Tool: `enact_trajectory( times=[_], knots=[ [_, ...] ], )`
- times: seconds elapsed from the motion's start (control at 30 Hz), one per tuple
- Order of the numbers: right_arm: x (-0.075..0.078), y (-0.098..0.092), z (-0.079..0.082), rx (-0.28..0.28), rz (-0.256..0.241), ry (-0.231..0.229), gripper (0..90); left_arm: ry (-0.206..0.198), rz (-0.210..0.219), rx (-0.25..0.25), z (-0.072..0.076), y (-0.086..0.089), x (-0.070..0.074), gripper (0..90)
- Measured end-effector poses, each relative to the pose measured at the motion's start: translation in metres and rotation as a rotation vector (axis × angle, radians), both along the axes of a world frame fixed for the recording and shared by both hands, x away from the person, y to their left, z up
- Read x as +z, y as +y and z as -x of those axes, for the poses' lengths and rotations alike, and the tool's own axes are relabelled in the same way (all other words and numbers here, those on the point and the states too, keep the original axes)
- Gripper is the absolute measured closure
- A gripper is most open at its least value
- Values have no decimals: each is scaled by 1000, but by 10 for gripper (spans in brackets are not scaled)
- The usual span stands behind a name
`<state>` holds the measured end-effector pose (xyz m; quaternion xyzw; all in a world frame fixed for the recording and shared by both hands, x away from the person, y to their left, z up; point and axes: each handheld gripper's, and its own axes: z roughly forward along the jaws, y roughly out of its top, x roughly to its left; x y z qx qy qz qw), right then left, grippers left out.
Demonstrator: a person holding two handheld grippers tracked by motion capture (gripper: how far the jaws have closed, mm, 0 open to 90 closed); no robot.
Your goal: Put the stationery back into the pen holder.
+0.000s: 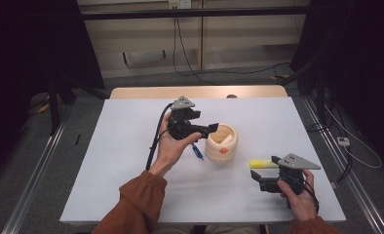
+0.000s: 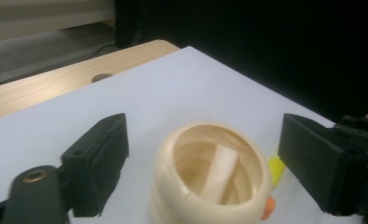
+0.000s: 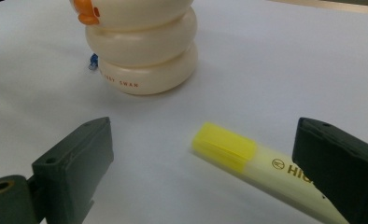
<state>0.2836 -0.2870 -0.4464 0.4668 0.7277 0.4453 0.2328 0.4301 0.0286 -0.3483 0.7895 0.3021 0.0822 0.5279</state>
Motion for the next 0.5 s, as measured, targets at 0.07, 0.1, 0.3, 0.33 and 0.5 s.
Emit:
enact_trajectory(
  times=[0.07, 0.1, 0.3, 0.33, 0.5],
  knots=[
    [0, 0, 0, 0, 0, 0, 50, -3, -22, 21, -1, 5, -1, 114],
    [0, 0, 0, -1, 0, 0, 50, 0, -28, 29, -2, 7, -2, 95],
    [0, 0, 0, 1, 3, 0, 50, -4, -60, 83, -3, 25, -9, 60],
    [0, 0, 0, 1, 4, 0, 50, 5, -62, 86, -3, 28, -11, 60],
    [0, 1, 0, 1, 3, 1, 50, 55, -81, 97, -4, 39, -21, 64]
  ],
)
